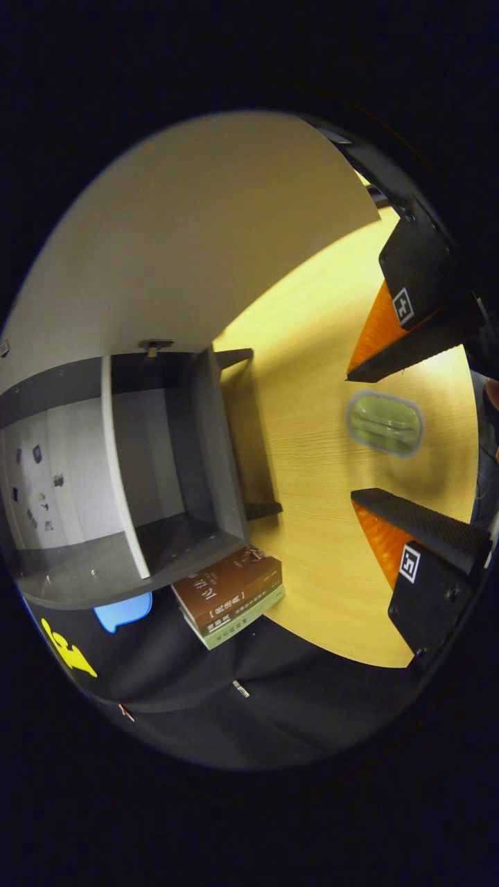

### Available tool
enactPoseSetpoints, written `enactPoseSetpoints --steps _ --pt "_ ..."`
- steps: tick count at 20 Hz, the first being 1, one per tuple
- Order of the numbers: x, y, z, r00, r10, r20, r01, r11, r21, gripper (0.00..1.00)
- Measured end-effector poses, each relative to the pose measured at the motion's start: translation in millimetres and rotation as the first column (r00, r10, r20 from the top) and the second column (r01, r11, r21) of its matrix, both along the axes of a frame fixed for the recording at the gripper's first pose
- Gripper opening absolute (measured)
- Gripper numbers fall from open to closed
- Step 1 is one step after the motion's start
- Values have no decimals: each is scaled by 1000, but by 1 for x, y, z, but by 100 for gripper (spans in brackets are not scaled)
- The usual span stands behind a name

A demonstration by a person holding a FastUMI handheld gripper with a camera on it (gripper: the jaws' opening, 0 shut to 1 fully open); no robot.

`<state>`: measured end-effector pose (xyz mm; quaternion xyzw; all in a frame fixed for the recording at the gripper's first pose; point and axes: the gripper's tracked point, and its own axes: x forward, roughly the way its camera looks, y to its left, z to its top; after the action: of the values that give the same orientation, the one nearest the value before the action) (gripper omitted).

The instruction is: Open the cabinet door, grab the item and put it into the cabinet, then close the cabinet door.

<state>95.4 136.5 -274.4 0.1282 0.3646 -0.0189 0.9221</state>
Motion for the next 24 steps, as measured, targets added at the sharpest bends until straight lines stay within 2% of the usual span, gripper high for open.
enactPoseSetpoints --steps 4,7,8,9,10,12,13,14,15,16,17,20,24 --pt "-8 1 -31 996 -26 -85 24 1000 -16 97" --pt "-11 1 -49 990 -38 -134 34 999 -36 74" --pt "-11 0 -55 988 -41 -148 34 998 -50 70" --pt "-12 -2 -60 985 -41 -168 31 998 -60 58" --pt "-14 0 -66 983 -37 -181 26 998 -61 55" --pt "-17 -5 -72 978 -39 -205 21 996 -87 33" --pt "-10 -6 -74 982 -46 -186 27 994 -103 30" --pt "-9 -7 -77 979 -51 -196 31 994 -104 31" --pt "-6 -7 -77 979 -62 -192 42 994 -105 19" --pt "-6 -8 -78 978 -62 -200 41 994 -104 19" --pt "-6 -10 -76 976 -73 -205 53 994 -99 12" --pt "1 -9 -60 983 -87 -159 77 995 -63 12" --pt "-5 -13 -29 990 -69 -120 68 998 -13 12"
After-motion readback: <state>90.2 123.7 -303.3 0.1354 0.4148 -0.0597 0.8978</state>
